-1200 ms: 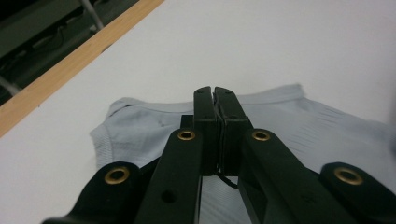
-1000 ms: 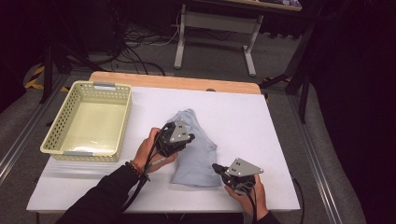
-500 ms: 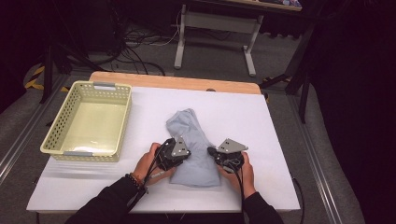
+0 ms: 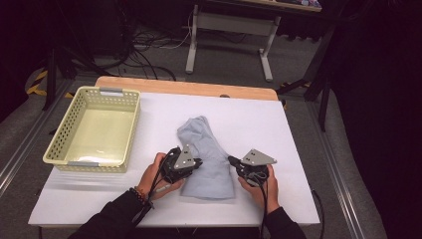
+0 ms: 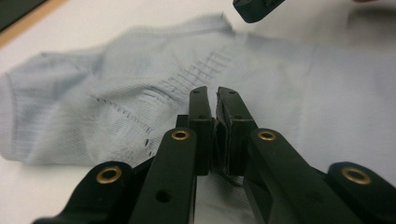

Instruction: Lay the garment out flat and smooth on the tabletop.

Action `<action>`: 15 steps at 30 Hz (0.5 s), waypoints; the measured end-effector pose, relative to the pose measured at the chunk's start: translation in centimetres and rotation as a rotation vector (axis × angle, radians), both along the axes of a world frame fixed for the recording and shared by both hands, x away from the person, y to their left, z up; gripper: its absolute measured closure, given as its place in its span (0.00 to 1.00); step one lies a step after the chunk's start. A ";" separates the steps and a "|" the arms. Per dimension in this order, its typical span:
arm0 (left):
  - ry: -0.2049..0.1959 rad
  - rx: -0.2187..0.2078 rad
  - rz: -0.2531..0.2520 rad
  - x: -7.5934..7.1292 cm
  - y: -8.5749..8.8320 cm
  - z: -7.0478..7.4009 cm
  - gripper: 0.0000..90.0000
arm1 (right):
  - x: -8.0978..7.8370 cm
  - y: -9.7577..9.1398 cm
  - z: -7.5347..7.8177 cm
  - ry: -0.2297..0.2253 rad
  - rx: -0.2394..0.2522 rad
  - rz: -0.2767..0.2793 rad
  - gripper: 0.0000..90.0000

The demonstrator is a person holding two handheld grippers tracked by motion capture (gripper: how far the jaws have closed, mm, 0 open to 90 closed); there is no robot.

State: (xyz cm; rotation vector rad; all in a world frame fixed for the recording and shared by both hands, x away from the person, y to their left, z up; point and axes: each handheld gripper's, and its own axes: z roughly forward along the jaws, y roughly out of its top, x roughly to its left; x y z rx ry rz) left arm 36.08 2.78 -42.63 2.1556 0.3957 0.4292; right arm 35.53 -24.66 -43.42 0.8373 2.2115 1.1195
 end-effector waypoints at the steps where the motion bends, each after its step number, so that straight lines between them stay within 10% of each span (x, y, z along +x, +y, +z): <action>1: -0.007 -0.008 -0.007 -0.4 0.2 0.4 0.94 | -0.3 -0.2 0.4 -0.011 0.012 0.002 1.00; 7: -0.017 -0.016 -0.065 -3.5 1.1 1.0 0.94 | -1.8 0.2 1.7 -0.050 0.030 0.046 1.00; 15: 0.047 0.080 -0.127 -4.7 0.4 -1.6 0.95 | -3.2 1.6 0.5 -0.002 -0.030 0.116 1.00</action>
